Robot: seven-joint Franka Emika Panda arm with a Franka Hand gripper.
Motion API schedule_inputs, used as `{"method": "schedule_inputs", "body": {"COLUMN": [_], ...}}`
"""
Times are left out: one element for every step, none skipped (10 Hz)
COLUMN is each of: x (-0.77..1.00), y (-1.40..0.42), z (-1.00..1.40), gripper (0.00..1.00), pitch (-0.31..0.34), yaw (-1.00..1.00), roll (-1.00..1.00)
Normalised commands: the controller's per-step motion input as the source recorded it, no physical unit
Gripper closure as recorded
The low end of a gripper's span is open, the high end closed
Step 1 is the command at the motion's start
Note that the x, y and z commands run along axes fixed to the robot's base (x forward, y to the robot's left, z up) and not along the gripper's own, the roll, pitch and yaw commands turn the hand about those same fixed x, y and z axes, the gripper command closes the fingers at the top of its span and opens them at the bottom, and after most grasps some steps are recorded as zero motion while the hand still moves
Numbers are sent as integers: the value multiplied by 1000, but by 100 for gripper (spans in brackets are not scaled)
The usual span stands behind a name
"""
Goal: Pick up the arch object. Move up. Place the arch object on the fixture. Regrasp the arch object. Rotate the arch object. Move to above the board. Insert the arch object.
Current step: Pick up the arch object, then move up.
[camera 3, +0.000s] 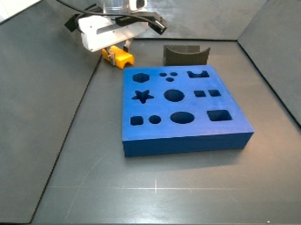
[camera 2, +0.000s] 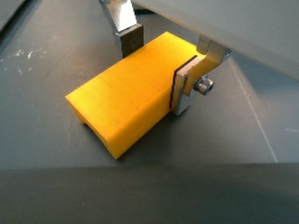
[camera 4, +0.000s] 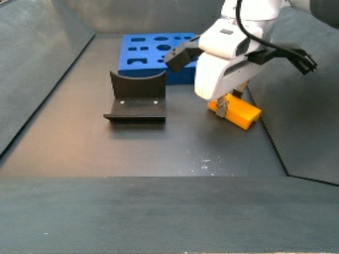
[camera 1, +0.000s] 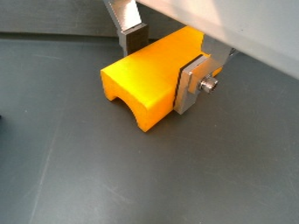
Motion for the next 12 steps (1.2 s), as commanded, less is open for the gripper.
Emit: {"method": "schedule_inputs", "body": {"x": [0,0,0,0,0,0,0,0,0,15,2,4], "y": [0,0,0,0,0,0,0,0,0,-4,0,7], "z": [0,0,0,0,0,0,0,0,833,823,754,638], "gripper": [100,100,100,100,100,100,100,100,100,100,100,100], "pitch": [0,0,0,0,0,0,0,0,0,1,32,66], "yaw": [0,0,0,0,0,0,0,0,0,-5,-9,-13], "roll": [0,0,0,0,0,0,0,0,0,1,5,15]}}
